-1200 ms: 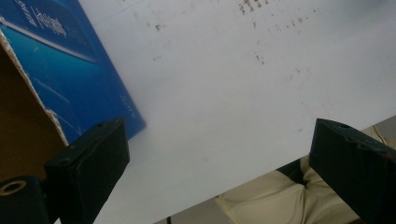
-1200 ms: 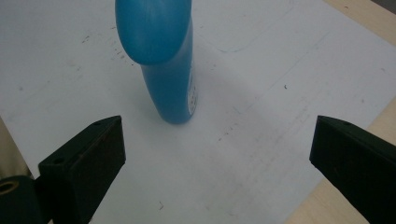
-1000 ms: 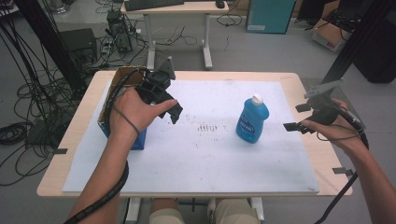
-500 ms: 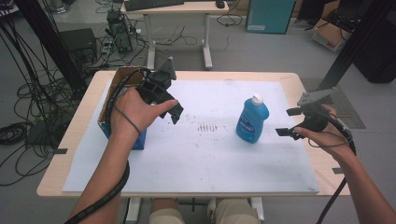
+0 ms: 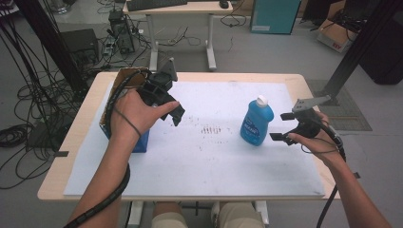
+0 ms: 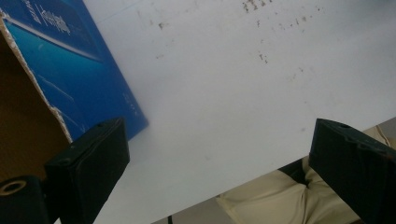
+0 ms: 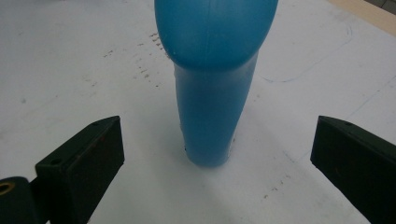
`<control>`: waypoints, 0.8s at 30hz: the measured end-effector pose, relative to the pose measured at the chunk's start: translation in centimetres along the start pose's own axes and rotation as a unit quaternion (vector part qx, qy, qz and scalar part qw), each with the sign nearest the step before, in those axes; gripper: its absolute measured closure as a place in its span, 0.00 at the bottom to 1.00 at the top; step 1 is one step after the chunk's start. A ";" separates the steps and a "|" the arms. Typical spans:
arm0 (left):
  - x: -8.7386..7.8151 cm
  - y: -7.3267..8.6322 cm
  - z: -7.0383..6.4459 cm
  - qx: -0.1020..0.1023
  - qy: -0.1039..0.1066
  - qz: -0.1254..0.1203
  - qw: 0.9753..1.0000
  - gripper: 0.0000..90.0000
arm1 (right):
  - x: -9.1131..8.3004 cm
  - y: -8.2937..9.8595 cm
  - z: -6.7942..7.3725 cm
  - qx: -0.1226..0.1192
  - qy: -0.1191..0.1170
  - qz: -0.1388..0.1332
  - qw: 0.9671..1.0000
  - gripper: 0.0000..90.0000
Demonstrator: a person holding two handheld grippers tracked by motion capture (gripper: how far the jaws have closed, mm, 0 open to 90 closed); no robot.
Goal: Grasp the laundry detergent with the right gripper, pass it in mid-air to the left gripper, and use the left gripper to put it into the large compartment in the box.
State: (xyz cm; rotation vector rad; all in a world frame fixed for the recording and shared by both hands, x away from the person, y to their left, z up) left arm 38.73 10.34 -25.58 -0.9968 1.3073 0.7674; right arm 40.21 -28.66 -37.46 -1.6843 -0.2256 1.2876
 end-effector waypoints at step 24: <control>0.3 -0.1 0.1 -0.001 -0.001 0.004 1.000 0.06 | 2.5 0.2 0.7 0.003 0.001 -0.037 0.999 0.03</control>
Point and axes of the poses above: each handheld gripper's, and its own axes: x roughly forward along the jaws, y roughly out of its underside, z roughly to its left, the point moved 4 cm from there along x, roughly forward along the jaws, and after that the axes turned 1 degree about -x, right-handed, at the moved point
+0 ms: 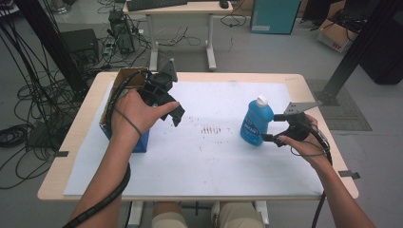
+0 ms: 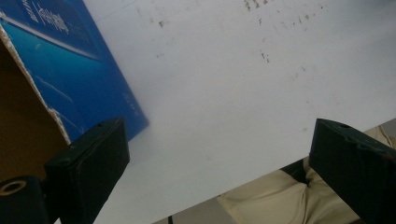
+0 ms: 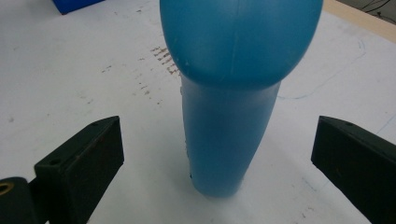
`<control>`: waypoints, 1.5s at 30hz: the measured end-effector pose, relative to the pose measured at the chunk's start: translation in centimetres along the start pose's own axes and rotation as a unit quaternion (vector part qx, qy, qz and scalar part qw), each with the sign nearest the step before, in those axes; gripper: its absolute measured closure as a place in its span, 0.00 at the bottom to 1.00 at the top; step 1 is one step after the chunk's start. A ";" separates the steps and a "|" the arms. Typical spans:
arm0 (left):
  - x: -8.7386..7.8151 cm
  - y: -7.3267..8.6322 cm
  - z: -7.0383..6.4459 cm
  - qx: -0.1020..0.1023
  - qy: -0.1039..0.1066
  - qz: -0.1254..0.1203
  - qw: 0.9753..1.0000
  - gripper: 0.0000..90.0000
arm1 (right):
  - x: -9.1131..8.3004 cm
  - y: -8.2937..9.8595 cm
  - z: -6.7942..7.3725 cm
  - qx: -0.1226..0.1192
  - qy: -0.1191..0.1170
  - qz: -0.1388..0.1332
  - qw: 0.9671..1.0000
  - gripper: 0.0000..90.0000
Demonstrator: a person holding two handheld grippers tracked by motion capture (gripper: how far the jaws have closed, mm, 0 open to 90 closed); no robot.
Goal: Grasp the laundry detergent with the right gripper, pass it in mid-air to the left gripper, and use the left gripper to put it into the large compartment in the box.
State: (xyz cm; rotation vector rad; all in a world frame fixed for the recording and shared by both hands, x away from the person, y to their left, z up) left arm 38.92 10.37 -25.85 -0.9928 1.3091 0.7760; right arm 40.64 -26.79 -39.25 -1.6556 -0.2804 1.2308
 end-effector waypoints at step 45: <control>0.0 -0.2 -0.2 0.008 -0.003 0.004 1.000 0.06 | 3.7 0.1 0.1 0.000 0.038 -0.021 0.999 0.02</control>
Point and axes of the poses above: each handheld gripper's, and its own axes: x roughly forward along the jaws, y roughly out of its underside, z roughly to its left, the point moved 4 cm from there along x, roughly forward along the jaws, and after that the axes turned 1 degree about -x, right-handed, at the moved point
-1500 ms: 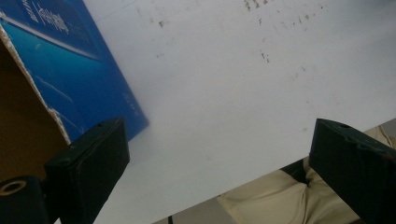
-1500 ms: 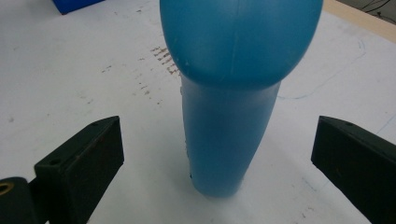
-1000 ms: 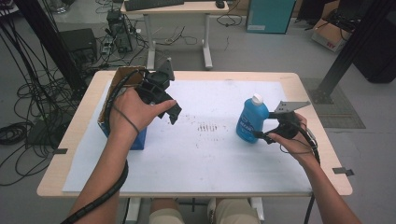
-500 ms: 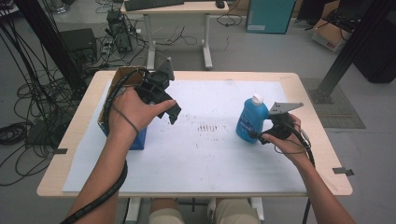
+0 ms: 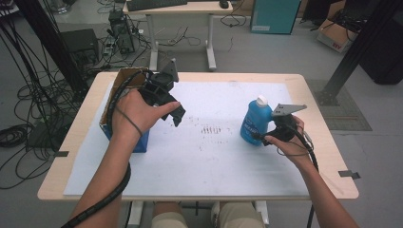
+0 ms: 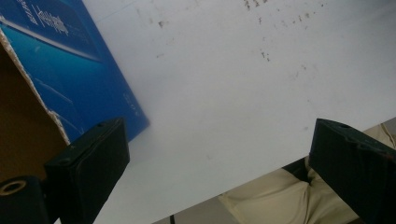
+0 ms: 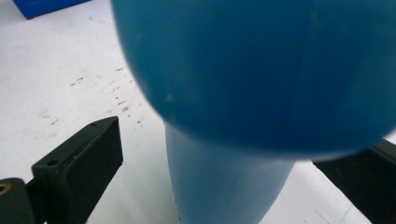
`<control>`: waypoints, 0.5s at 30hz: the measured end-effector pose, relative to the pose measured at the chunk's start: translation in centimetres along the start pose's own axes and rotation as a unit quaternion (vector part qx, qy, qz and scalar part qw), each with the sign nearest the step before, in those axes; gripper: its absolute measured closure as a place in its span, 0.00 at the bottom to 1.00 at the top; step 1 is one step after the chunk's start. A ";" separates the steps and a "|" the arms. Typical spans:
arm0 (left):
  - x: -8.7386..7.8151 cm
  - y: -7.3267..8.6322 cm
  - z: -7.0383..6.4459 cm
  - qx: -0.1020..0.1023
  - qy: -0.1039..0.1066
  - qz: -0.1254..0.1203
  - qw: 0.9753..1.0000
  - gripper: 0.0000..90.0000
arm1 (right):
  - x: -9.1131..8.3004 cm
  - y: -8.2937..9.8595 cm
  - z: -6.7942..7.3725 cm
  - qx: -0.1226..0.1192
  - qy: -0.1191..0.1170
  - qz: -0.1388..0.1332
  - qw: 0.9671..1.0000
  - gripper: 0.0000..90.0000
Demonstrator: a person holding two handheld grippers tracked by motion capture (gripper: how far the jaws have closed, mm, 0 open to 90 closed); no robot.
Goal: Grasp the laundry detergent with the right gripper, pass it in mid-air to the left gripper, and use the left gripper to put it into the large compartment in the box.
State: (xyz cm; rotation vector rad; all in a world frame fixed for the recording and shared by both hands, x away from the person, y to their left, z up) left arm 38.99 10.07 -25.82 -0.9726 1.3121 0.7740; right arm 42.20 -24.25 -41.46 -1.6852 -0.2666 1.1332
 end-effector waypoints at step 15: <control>0.1 0.1 0.0 0.001 0.001 0.000 1.000 0.06 | 0.7 0.0 0.0 -0.009 0.009 -0.011 1.000 0.02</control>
Point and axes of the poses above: each handheld gripper's, and its own axes: x roughly forward along the jaws, y roughly out of its underside, z roughly to its left, the point moved 4 cm from there along x, roughly forward along the jaws, and after that the axes turned 1 degree about -x, right-handed, at the moved point
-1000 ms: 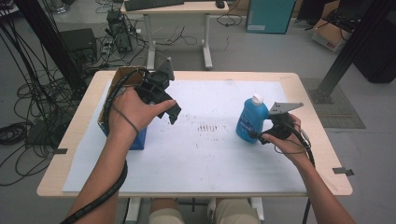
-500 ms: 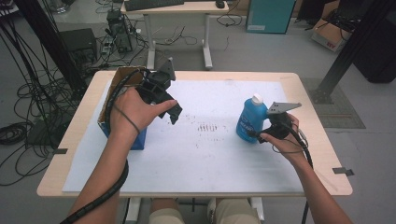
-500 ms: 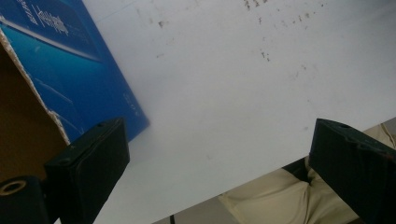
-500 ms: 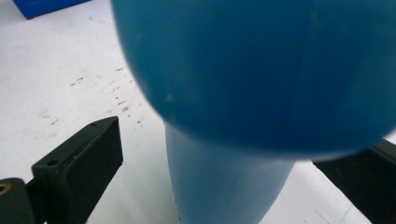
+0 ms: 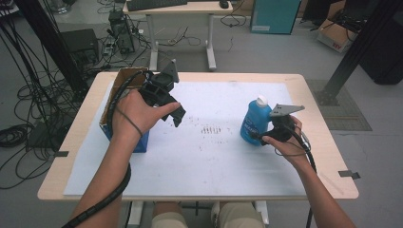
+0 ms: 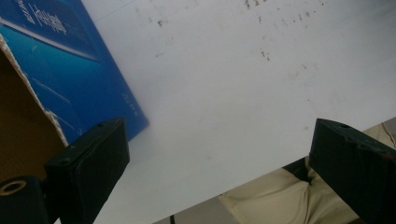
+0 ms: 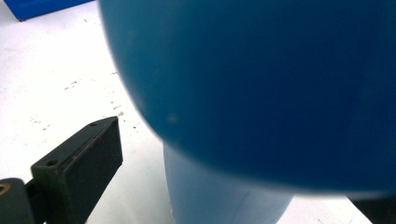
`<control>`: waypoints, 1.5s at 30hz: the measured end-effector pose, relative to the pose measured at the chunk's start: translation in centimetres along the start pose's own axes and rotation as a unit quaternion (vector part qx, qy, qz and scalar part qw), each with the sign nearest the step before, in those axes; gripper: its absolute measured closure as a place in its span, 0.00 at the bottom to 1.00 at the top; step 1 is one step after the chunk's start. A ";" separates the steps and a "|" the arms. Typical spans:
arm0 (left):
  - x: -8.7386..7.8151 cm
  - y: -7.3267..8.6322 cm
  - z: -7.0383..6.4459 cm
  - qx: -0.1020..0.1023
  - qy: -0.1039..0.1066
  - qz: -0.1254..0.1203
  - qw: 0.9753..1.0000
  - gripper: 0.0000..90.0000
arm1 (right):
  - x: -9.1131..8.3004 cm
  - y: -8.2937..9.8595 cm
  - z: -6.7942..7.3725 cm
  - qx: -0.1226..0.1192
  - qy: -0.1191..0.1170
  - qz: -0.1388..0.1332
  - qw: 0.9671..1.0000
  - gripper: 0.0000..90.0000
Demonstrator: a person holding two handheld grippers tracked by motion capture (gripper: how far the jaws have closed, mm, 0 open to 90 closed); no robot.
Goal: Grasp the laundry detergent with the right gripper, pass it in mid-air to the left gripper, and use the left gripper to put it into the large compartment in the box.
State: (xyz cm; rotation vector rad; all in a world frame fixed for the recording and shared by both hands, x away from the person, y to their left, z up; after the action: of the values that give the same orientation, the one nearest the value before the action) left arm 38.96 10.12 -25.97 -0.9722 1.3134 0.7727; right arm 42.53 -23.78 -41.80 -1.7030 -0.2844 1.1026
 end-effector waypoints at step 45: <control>-0.1 0.1 0.0 -0.001 -0.001 -0.001 1.000 0.06 | 0.6 -0.1 0.3 0.004 0.003 -0.007 1.000 0.02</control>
State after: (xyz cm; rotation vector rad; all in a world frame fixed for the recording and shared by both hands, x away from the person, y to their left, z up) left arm 38.89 10.16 -25.88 -0.9738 1.3109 0.7728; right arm 42.63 -23.17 -42.00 -1.6942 -0.2866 1.0862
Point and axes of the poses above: each handheld gripper's, and its own axes: x roughly forward along the jaws, y roughly out of its underside, z roughly to its left, the point moved 4 cm from there along x, roughly forward along the jaws, and after that the axes turned 1 degree about -x, right-handed, at the moved point
